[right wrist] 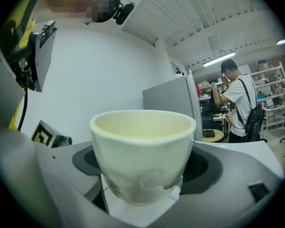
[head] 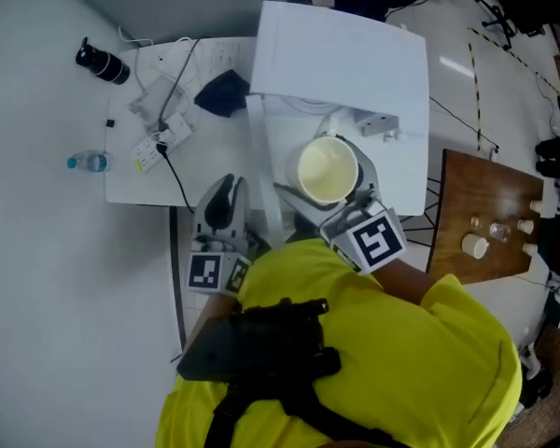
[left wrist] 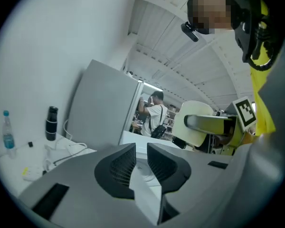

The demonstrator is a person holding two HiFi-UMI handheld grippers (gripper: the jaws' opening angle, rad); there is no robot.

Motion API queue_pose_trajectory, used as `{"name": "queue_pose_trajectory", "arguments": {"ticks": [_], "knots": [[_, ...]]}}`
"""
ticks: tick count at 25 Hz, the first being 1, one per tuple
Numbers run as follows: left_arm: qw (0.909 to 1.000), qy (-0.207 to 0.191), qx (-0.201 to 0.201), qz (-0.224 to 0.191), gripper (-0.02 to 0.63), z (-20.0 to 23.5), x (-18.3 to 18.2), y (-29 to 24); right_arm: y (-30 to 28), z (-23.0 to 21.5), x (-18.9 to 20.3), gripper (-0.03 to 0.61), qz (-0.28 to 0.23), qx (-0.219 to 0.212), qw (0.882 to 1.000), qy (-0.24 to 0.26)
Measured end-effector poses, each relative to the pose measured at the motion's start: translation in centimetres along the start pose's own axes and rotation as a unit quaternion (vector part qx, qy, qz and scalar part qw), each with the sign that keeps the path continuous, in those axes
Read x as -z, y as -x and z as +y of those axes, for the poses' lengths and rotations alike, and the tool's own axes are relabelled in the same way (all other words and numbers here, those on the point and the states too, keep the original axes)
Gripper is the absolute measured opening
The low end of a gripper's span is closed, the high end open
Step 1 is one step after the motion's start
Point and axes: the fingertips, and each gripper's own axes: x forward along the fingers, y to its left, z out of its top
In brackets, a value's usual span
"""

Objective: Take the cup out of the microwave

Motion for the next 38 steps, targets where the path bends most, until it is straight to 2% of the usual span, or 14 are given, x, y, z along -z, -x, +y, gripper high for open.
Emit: {"name": "queue_pose_trajectory", "arguments": {"ticks": [6, 9, 12, 15, 18, 22, 25, 27, 30, 38], "knots": [[0.9973, -0.027, -0.066, -0.014, 0.077, 13.9, -3.1, 9.8, -8.5, 13.7, -3.3, 0.466, -0.035, -0.043, 0.998, -0.007], [0.9965, -0.032, -0.076, -0.012, 0.077, 18.7, -3.8, 12.8, -12.5, 18.6, -1.9, 0.466, -0.019, -0.037, 0.999, -0.015], [0.9964, -0.047, -0.071, -0.002, 0.077, 21.2, -3.7, 14.0, -16.3, 20.5, 1.4, 0.466, -0.011, -0.008, 1.000, -0.018], [0.9967, -0.055, -0.059, 0.012, 0.077, 22.8, -2.3, 13.5, -19.5, 19.9, 6.6, 0.466, 0.001, 0.021, 1.000, -0.005], [0.9963, -0.060, -0.054, 0.030, 0.077, 24.6, 0.2, 11.8, -22.6, 16.9, 14.1, 0.466, 0.035, 0.067, 0.997, -0.032], [0.9972, -0.044, -0.036, 0.048, 0.077, 25.8, 3.2, 9.4, -26.6, 12.5, 25.1, 0.466, 0.089, 0.118, 0.988, -0.035], [0.9967, -0.026, -0.025, 0.072, 0.077, 26.4, 5.4, 8.2, -29.3, 10.5, 30.5, 0.465, 0.111, 0.134, 0.984, -0.027], [0.9949, -0.011, -0.018, 0.099, 0.077, 26.8, 7.3, 7.9, -30.4, 9.9, 32.0, 0.465, 0.112, 0.135, 0.984, -0.023], [0.9931, 0.004, -0.016, 0.116, 0.077, 27.3, 8.8, 8.0, -31.6, 9.6, 33.1, 0.466, 0.117, 0.129, 0.985, -0.012], [0.9913, -0.017, -0.027, 0.127, 0.077, 29.0, 9.1, 9.4, -32.5, 9.8, 35.2, 0.466, 0.139, 0.124, 0.982, -0.003]]}}
